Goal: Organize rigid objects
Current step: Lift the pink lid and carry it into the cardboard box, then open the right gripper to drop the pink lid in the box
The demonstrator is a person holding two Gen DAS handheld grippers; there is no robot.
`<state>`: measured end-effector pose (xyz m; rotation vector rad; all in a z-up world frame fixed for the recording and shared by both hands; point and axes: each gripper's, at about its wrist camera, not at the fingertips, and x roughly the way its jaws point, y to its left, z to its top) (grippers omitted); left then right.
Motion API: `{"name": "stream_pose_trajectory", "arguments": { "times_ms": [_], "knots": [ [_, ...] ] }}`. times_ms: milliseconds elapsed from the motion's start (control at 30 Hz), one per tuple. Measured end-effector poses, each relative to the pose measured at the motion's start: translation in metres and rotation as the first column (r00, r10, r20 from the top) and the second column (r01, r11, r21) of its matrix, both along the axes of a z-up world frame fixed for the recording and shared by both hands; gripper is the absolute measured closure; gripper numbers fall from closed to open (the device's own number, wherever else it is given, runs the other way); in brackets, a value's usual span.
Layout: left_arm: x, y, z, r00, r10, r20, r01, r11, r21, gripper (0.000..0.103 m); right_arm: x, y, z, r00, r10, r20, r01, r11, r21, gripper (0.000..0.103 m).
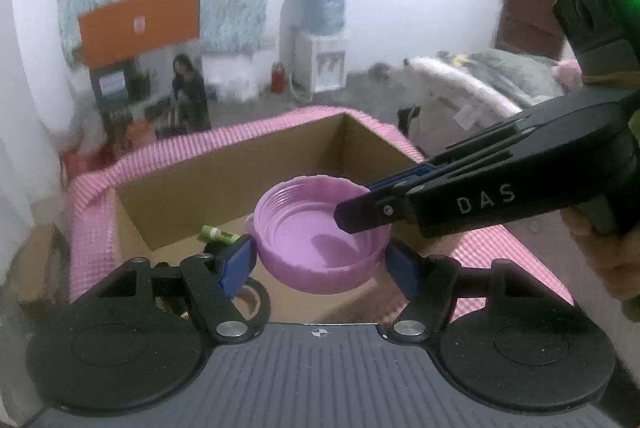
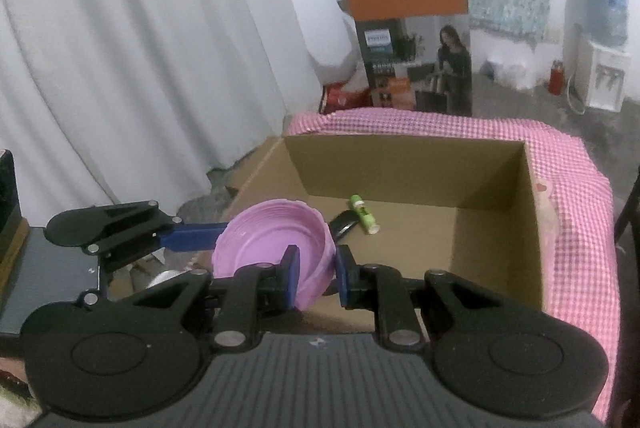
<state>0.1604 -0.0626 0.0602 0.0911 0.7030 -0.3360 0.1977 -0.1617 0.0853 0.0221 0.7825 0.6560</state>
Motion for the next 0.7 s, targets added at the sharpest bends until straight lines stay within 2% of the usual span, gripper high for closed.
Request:
{"name": "stream_pose_trajectory", "arguments": {
  "times_ms": [200,333,467,700],
  "knots": [
    [0.063,0.0,-0.026,0.984,0.042,-0.171,-0.05,0.998,-0.045,0.032,0.071,-0.005,-0.025,0.989,0.018,-0.145,-0.023,0.999,-0.028,0.082],
    [0.097,0.0,-0.052,0.955,0.07,-0.288,-0.088,0.995,-0.049,0.032,0.115,-0.005,-0.051,0.969,0.015,-0.248,-0.028,0.998,-0.048,0.082],
    [0.119,-0.001,-0.072,0.928,0.094,-0.36,-0.106,0.994,-0.015,0.032,0.149,0.001,-0.08,0.947,0.009,-0.321,-0.037,0.996,-0.083,0.082],
    [0.136,-0.002,-0.083,0.884,0.135,-0.447,-0.139,0.99,0.024,0.03,0.17,0.014,-0.114,0.92,0.013,-0.391,-0.069,0.989,-0.128,0.082]
  ]
}}
